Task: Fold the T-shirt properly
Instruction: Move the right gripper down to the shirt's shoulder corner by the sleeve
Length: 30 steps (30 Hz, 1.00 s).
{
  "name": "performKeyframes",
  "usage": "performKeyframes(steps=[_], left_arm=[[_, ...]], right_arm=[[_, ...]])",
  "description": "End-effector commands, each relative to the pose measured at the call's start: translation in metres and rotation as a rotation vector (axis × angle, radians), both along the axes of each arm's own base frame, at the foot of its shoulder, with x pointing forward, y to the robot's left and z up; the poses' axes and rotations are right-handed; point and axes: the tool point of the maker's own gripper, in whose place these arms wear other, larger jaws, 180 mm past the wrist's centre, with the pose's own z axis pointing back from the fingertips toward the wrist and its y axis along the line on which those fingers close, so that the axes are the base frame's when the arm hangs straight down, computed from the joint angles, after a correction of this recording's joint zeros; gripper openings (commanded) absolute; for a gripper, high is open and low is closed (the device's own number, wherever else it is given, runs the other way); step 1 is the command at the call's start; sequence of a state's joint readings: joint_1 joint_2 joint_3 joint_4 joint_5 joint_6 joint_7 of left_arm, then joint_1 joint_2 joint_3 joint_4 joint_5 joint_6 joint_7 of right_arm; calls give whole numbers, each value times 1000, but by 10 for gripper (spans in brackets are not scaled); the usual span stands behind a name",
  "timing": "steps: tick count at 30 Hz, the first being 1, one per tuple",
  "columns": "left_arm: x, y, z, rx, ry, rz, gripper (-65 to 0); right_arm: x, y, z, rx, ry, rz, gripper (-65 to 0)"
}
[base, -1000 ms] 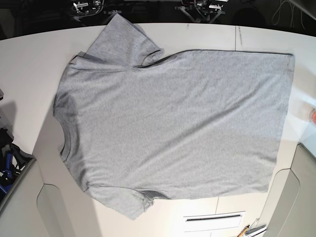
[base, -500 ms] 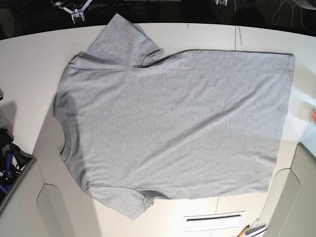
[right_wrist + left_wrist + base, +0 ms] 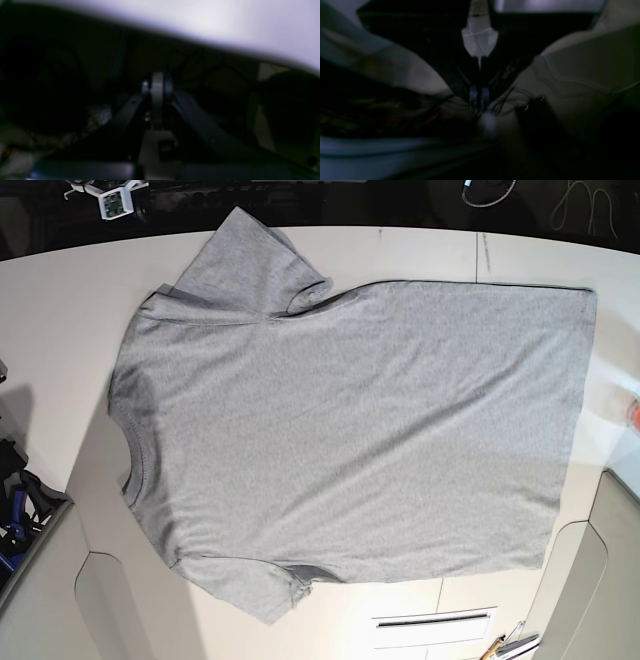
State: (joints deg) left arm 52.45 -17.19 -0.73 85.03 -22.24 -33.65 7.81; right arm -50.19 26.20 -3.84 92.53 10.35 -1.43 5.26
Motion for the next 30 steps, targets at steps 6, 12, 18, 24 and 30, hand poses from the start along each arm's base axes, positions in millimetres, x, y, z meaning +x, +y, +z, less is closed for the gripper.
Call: performKeyframes(steps=[6,12,18,24,30], left_arm=[[39,12,48,-106,-121,93,-650],[65,35,62,-78,-199,150,-650],[79,38,64,-73,-232,156,-650],[92,36,59,-67,-224,129,-650],[101,35,60,-71,-237,129,-626]], right_arm=[[42,-2,58,112,-133,-115,-650],[74,-14,82,324,-208,-318,-650],[107,-13,110,700,-300,-507,-650],[126,-15,120,692,-364,-491,-650],[124,-17,113,595,-345,-449,-321]])
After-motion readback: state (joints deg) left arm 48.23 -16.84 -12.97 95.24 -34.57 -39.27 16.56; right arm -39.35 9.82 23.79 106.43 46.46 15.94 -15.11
